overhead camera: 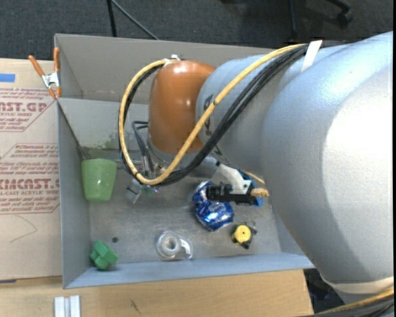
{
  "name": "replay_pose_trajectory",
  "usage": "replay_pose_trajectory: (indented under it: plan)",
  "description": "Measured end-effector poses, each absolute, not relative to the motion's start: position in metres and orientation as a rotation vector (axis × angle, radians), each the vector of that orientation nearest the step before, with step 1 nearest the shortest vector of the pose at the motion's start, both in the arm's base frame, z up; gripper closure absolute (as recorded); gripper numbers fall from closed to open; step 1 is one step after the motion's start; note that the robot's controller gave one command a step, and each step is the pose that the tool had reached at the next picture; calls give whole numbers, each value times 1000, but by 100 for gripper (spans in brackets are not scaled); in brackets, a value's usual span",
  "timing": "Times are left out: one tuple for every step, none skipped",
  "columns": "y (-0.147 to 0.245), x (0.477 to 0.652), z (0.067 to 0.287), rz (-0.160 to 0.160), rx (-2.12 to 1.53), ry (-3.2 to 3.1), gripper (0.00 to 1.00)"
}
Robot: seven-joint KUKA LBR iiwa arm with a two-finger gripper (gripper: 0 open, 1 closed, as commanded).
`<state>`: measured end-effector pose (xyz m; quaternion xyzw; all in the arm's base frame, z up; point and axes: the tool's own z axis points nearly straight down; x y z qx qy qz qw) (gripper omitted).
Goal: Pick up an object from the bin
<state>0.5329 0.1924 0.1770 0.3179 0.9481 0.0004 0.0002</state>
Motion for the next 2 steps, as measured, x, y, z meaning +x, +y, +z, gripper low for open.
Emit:
replay_pose_trajectory:
  plan:
    - [130,577,163,-4,1062,2953,100]
    - [150,591,179,4,1110,2936,100]
